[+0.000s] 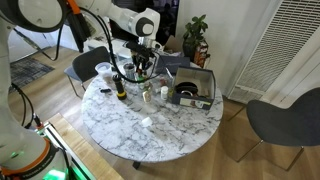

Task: Move the green bottle to the left

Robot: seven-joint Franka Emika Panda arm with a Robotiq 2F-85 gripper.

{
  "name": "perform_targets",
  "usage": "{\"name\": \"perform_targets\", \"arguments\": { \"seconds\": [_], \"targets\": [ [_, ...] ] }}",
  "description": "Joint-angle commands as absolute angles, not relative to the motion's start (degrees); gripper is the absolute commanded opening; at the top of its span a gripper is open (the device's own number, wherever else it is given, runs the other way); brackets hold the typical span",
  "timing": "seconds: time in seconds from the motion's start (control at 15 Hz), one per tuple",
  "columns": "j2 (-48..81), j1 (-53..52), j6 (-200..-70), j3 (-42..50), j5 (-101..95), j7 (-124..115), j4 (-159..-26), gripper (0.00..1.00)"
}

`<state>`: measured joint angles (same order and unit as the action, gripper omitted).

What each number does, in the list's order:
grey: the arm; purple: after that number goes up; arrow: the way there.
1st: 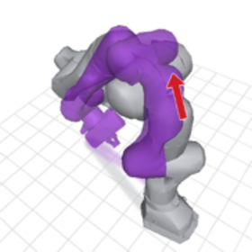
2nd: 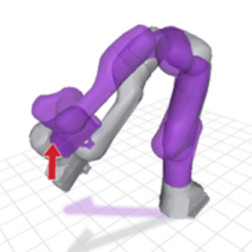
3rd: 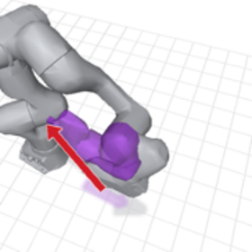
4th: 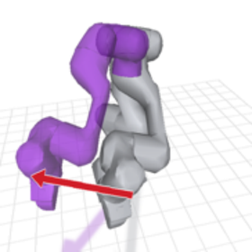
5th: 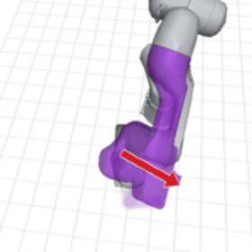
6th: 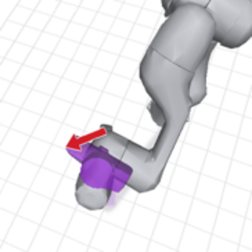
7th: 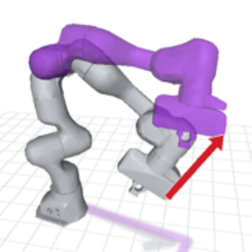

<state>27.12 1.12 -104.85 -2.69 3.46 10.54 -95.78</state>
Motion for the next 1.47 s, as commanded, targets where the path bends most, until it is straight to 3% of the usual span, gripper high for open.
{"name": "perform_targets", "arguments": {
  "seconds": [0.0,1.4],
  "targets": [
    [26.1,0.1,-105.4,-3.9,3.4,12.4,-97.6,0.08],
    [40.3,-6.2,-105.7,-4.2,-0.3,3.3,-82.6,0.08]
  ]
}}
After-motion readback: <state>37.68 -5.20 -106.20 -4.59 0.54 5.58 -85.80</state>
